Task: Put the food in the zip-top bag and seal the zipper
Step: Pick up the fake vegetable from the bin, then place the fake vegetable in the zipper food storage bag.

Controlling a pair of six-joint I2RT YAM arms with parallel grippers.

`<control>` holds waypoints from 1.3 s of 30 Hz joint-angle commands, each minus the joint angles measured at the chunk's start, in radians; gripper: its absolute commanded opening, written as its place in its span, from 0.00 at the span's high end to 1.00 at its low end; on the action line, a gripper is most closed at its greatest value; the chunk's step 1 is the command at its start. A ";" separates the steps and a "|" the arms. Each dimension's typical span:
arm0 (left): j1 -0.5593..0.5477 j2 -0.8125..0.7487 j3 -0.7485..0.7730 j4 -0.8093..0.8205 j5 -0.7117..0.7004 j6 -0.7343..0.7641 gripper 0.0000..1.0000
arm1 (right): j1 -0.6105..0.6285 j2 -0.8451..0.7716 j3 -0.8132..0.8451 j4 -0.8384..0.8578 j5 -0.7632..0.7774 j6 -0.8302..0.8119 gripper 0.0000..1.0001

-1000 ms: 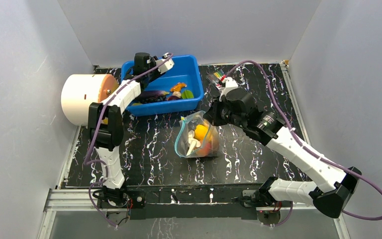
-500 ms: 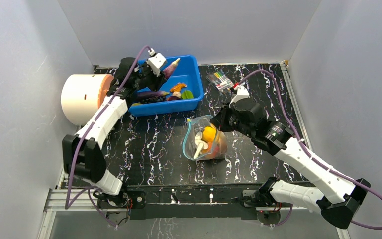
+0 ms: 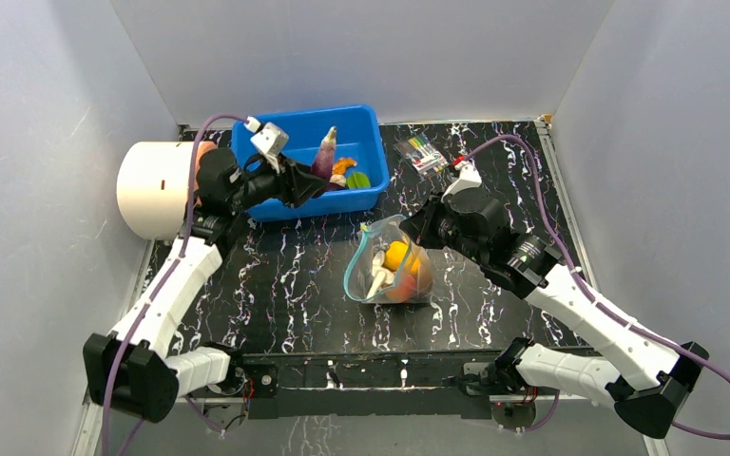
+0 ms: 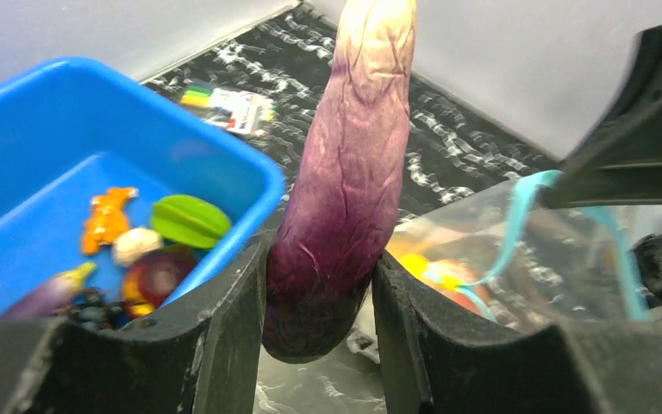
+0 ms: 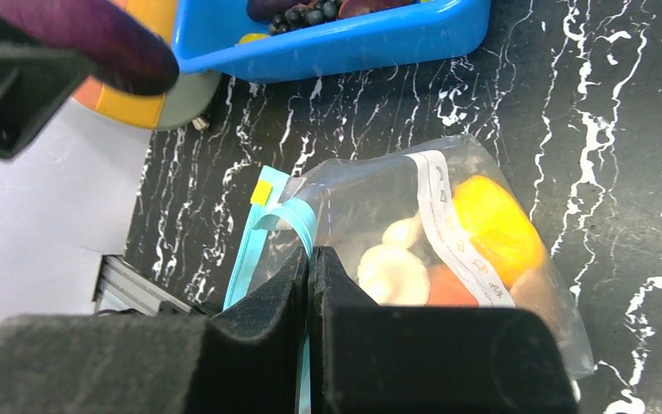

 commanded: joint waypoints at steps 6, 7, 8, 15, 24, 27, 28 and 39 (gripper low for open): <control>-0.008 -0.183 -0.196 0.350 0.153 -0.531 0.73 | 0.004 -0.004 -0.044 0.179 0.015 0.162 1.00; -0.011 -0.187 -0.210 0.370 0.159 -0.577 0.74 | 0.005 0.000 -0.042 0.194 0.004 0.178 1.00; -0.015 -0.190 -0.223 0.385 0.162 -0.612 0.74 | 0.004 0.005 -0.042 0.208 -0.005 0.190 1.00; -0.077 -0.249 -0.312 0.514 0.129 -0.730 0.75 | 0.003 0.017 -0.054 0.282 -0.011 0.252 1.00; -0.153 -0.229 -0.398 0.627 0.082 -0.731 0.74 | 0.004 0.012 -0.046 0.291 -0.026 0.278 1.00; -0.170 -0.218 -0.425 0.656 0.064 -0.721 0.74 | 0.004 -0.002 -0.061 0.296 -0.023 0.286 1.00; -0.173 -0.214 -0.441 0.667 0.056 -0.718 0.73 | 0.004 -0.006 -0.069 0.302 -0.027 0.290 1.00; -0.236 -0.185 -0.523 0.687 0.040 -0.577 0.68 | 0.004 0.020 -0.090 0.350 -0.072 0.306 1.00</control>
